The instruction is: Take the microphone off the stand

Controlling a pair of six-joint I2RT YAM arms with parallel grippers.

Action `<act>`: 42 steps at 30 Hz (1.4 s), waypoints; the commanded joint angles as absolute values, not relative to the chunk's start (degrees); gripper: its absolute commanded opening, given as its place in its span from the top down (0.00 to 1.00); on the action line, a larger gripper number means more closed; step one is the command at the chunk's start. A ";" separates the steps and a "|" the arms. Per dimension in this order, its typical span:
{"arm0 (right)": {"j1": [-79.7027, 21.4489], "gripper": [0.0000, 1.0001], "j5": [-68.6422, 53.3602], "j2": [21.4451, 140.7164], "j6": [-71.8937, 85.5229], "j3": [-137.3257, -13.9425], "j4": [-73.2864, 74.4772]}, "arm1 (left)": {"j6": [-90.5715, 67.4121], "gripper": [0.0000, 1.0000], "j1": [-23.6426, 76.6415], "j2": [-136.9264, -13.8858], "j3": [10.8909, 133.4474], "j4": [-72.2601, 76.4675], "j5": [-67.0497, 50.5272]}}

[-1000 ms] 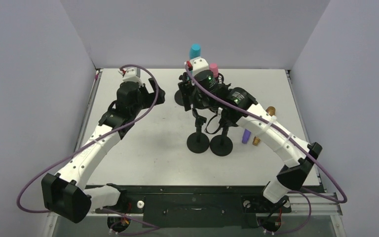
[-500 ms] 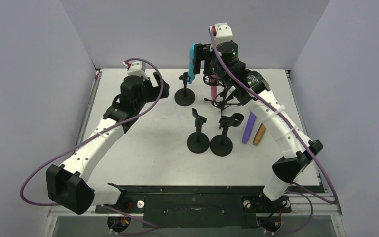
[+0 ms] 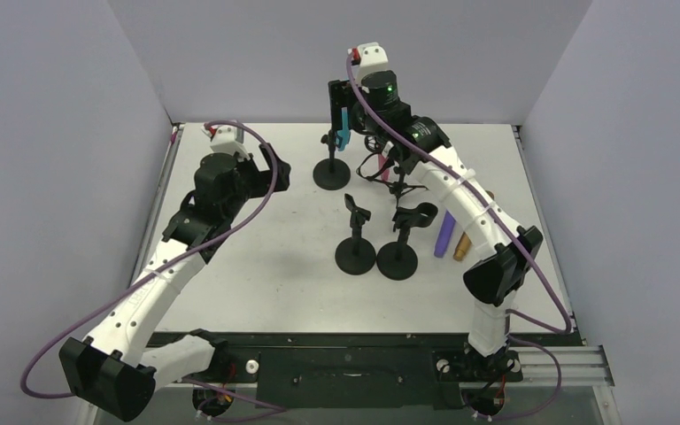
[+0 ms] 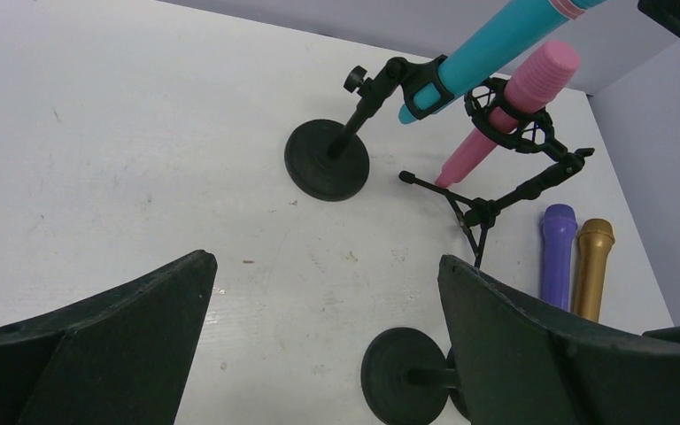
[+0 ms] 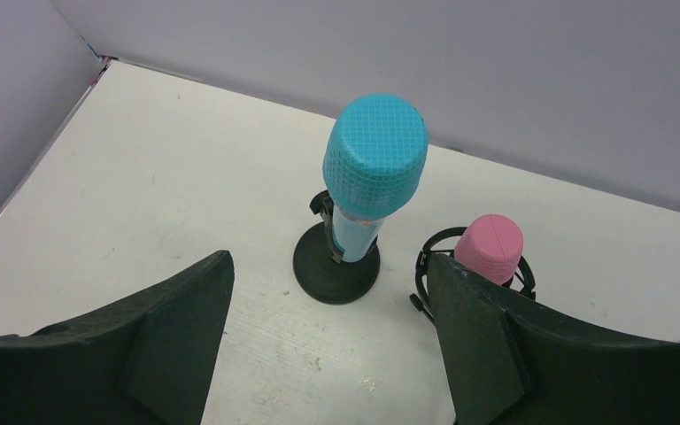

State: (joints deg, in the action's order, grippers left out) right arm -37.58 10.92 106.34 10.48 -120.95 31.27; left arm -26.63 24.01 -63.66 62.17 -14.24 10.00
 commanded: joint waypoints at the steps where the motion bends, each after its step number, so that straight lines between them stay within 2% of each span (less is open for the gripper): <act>1: -36.94 0.24 10.85 107.70 9.99 -125.10 28.93 | -25.54 0.04 23.60 -62.12 61.99 -14.41 9.54; 18: -35.84 0.26 11.43 112.54 8.64 -125.77 23.59 | -24.99 0.04 22.55 -62.29 63.30 -14.48 8.24; 29: -35.25 0.29 11.72 117.91 8.37 -130.55 23.63 | -24.57 0.04 21.39 -61.84 63.75 -14.90 7.20; 33: -35.24 0.35 12.02 118.27 8.33 -129.72 22.33 | -24.75 0.04 21.19 -61.99 63.80 -14.61 6.80; 42: -35.19 0.68 9.79 117.92 7.65 -128.50 20.54 | -25.22 0.04 21.18 -63.28 63.70 -13.84 6.71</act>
